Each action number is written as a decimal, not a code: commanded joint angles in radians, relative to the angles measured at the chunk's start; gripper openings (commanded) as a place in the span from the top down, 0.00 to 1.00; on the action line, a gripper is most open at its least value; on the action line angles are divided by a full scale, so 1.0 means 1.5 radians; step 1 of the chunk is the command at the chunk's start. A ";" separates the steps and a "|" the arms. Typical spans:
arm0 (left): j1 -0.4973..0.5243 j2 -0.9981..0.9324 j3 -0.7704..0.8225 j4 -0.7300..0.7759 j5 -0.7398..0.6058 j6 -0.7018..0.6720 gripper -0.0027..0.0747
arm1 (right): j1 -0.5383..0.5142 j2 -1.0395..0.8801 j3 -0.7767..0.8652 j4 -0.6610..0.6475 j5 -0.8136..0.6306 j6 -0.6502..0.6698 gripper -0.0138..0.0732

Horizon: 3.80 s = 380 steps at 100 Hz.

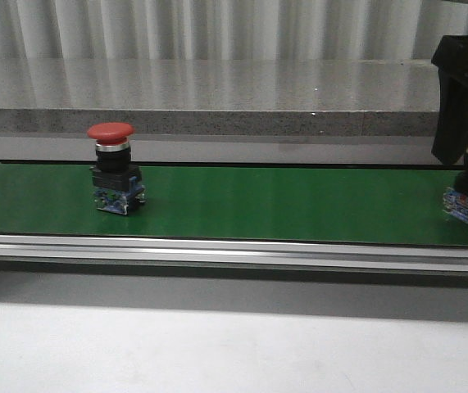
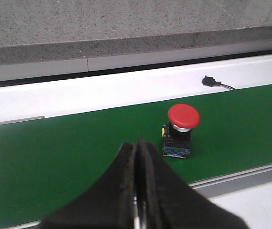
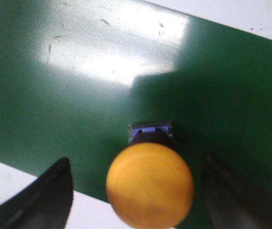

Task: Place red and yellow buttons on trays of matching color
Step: 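Close the right gripper on the yellow button and lift it, then carry the yellow button into the yellow tray and open the right gripper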

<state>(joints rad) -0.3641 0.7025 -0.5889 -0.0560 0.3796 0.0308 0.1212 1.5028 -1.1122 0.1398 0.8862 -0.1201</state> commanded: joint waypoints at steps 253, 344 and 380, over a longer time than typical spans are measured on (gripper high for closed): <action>-0.006 -0.004 -0.018 -0.007 -0.051 -0.002 0.99 | -0.615 0.071 0.055 0.004 -0.295 0.211 0.25; -0.006 -0.004 -0.018 -0.007 -0.051 -0.002 0.99 | -0.315 -0.166 0.055 0.015 0.033 0.124 0.25; -0.006 -0.004 -0.018 -0.007 -0.051 -0.002 0.99 | -0.146 -0.166 0.055 0.018 0.098 0.029 0.25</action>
<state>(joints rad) -0.3641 0.7025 -0.5889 -0.0560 0.3774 0.0308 -0.1402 1.2848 -1.0060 0.1548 1.0367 -0.0294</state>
